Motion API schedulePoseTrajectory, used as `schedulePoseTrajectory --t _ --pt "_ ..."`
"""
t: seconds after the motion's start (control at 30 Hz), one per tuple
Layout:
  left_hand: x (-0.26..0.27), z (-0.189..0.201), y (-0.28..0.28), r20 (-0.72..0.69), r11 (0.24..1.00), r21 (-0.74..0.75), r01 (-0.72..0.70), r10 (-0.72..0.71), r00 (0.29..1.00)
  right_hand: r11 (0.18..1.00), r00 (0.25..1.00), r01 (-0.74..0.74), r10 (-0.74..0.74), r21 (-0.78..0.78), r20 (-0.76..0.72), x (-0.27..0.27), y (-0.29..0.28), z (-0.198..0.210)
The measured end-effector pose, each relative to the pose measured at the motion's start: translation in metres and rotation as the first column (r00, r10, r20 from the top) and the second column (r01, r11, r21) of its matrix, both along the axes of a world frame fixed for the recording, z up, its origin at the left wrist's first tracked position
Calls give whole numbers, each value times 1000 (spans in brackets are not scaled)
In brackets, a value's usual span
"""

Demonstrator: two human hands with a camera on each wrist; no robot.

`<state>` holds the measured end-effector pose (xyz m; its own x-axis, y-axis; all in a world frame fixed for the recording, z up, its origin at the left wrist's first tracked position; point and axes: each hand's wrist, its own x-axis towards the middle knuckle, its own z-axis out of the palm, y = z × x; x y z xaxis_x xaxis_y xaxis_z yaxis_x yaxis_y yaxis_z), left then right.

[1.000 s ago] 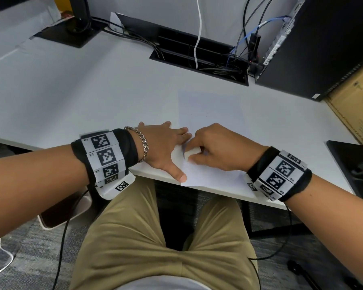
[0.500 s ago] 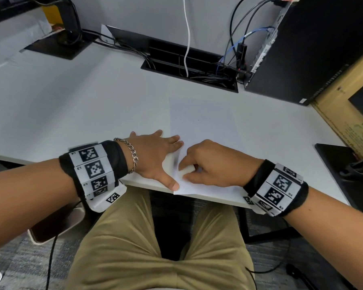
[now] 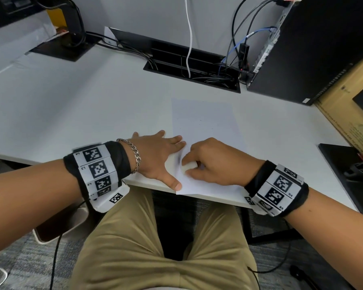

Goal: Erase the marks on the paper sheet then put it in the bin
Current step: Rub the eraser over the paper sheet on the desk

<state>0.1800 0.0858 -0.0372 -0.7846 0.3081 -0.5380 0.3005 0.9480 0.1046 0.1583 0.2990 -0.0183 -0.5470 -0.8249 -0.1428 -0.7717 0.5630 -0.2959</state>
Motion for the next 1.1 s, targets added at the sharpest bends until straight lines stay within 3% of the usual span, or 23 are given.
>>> schedulePoseTrajectory --t 0.07,0.2,0.37,0.5,0.63,0.77,0.9,1.1 --pt "0 1 0 0 1000 -3 0 0 1000 999 999 -33 32 7 37 2 0 2" --pt "0 2 1 8 1000 6 -8 8 1000 999 998 54 -54 4 -43 -11 1 3" --pt "0 0 0 9 1000 -1 -7 7 1000 998 998 -56 55 43 18 -2 3 4" --pt "-1 0 0 8 1000 -6 0 0 1000 999 998 45 -43 27 -51 -13 7 4" --pt "-1 -2 -1 9 1000 -7 0 0 1000 998 999 -52 52 36 -2 1 6 0" --pt "-1 0 0 14 1000 -5 0 0 1000 998 996 43 -39 43 -76 -7 12 5" --pt "-1 -2 -1 13 1000 -9 1 -1 1000 998 997 -38 41 57 -59 8 11 -1" --pt "0 1 -1 19 1000 -5 -3 3 1000 995 993 82 -76 60 -95 0 19 4"
